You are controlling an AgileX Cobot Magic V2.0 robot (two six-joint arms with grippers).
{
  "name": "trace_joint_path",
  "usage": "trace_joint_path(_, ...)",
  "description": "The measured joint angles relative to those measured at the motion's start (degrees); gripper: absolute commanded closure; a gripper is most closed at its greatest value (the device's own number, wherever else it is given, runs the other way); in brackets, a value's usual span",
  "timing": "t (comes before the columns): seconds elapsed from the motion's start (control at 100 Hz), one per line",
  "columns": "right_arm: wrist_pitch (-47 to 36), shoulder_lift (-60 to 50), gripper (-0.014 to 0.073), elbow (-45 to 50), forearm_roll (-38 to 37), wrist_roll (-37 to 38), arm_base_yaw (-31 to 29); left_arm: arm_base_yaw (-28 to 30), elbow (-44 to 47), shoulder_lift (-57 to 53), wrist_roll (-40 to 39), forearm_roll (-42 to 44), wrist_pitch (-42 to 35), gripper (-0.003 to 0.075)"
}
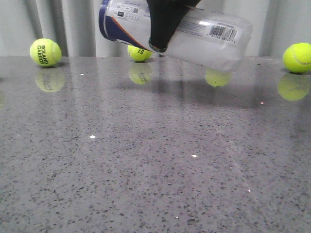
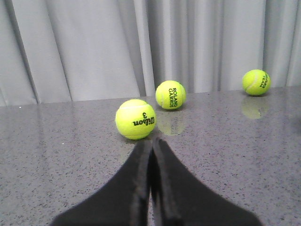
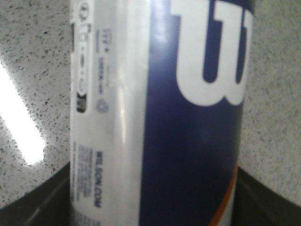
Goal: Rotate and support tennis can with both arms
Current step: 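Lift and swing the can with the right gripper, turning it sideways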
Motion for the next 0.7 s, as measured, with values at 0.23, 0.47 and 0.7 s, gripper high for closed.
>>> trace_joint_path(0.23,1.43,1.95,0.0232,0.00,0.00,-13.83,2.80,0.00,-0.07,0.00,0.00,0.00,0.00,0.0740)
trace_joint_path(0.47,2.05,4.67,0.0232,0.00,0.00,-16.30,3.81,0.00,-0.07,0.00,0.00,0.31,0.00,0.0740)
trace_joint_path(0.7,2.41,6.90,0.0232,0.00,0.00,-17.56,4.01,0.00,0.00,0.00,0.00,0.00,0.00,0.0740)
